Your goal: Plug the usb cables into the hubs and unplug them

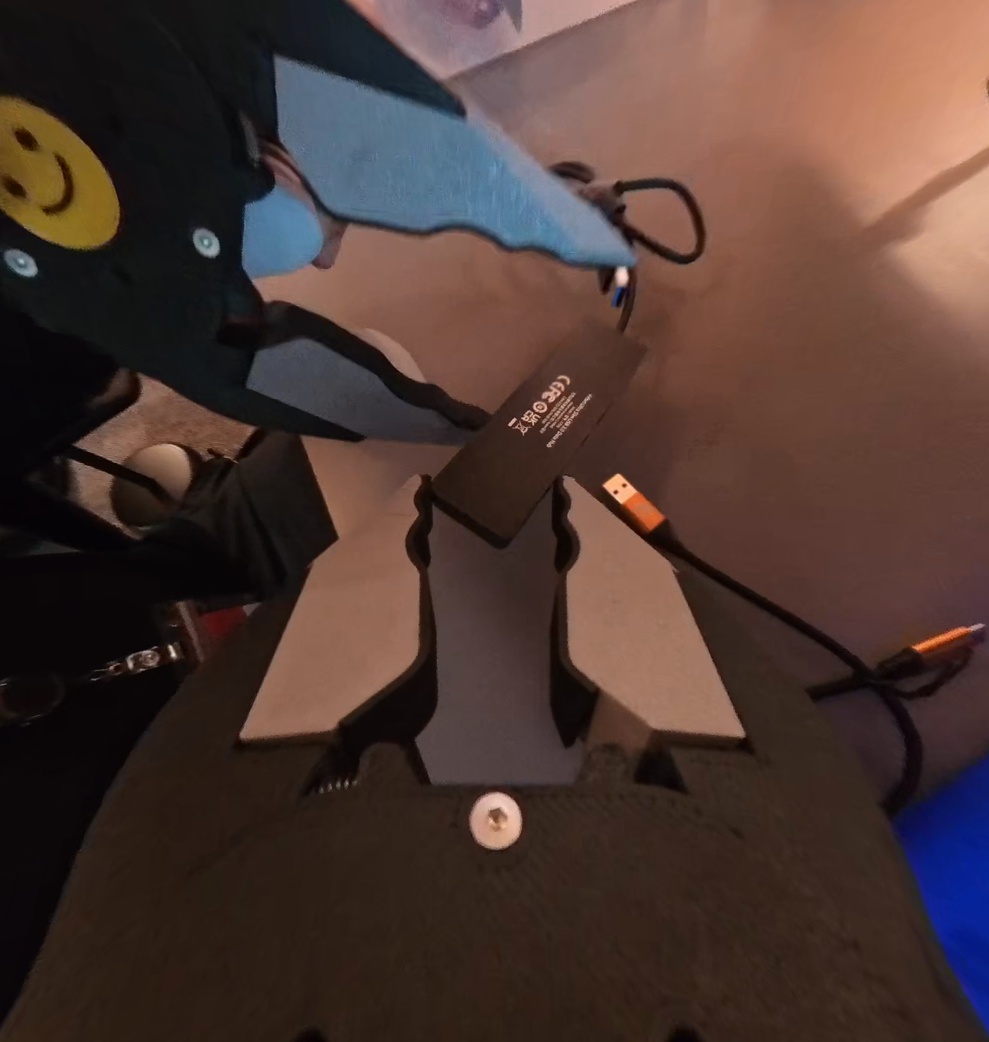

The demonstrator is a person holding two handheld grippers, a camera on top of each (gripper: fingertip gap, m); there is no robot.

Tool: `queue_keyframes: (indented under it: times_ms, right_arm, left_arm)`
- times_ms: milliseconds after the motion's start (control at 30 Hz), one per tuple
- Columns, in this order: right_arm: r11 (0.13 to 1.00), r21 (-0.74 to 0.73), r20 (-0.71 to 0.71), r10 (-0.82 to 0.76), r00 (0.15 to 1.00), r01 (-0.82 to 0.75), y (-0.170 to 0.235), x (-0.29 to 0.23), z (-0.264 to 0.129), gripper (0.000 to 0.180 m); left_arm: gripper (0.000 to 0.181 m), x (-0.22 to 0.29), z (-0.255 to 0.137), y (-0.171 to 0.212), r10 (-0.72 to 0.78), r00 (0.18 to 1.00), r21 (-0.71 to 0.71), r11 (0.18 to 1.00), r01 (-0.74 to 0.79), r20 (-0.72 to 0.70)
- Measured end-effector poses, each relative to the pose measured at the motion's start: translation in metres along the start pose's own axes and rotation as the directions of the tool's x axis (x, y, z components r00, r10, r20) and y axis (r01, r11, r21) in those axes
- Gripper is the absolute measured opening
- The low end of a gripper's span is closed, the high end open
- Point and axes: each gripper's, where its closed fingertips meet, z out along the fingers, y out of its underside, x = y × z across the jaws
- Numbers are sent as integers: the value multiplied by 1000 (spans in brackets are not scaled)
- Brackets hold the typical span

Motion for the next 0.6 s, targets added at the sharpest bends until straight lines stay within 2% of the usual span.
queue_keyframes:
  times_ms: [100, 233, 267, 367, 433, 500, 600]
  right_arm:
    - [1000, 0, 11, -11, 1000, 11, 1, 0, -3, 40]
    - [998, 37, 167, 51, 985, -58, -5, -16, -7, 40]
    - [998, 23, 174, 49, 983, -54, -3, -17, -6, 40]
    - [999, 28, 178, 32, 984, -38, -4, -18, -7, 40]
    - [998, 59, 202, 4, 979, -17, -9, -21, -14, 39]
    - [996, 84, 197, -29, 980, 13, -12, -19, -24, 28]
    - [983, 162, 131, -106, 986, 84, -22, -11, -39, 43]
  left_arm:
    - [52, 17, 5, -5, 72, 997, 20, 997, -72, -33]
    - [35, 24, 18, 8, 174, 985, -68, 982, -174, -3]
    - [16, 21, 18, 6, 188, 982, -63, 980, -186, 30]
    - [12, 16, 16, 3, 210, 976, -25, 978, -209, 56]
    - [8, 10, 9, 0, 185, 981, 30, 982, -187, 60]
    - [8, -1, -2, -9, 130, 987, 135, 981, -141, 92]
    - [8, -5, -32, -36, 26, 999, 392, 919, -33, 24]
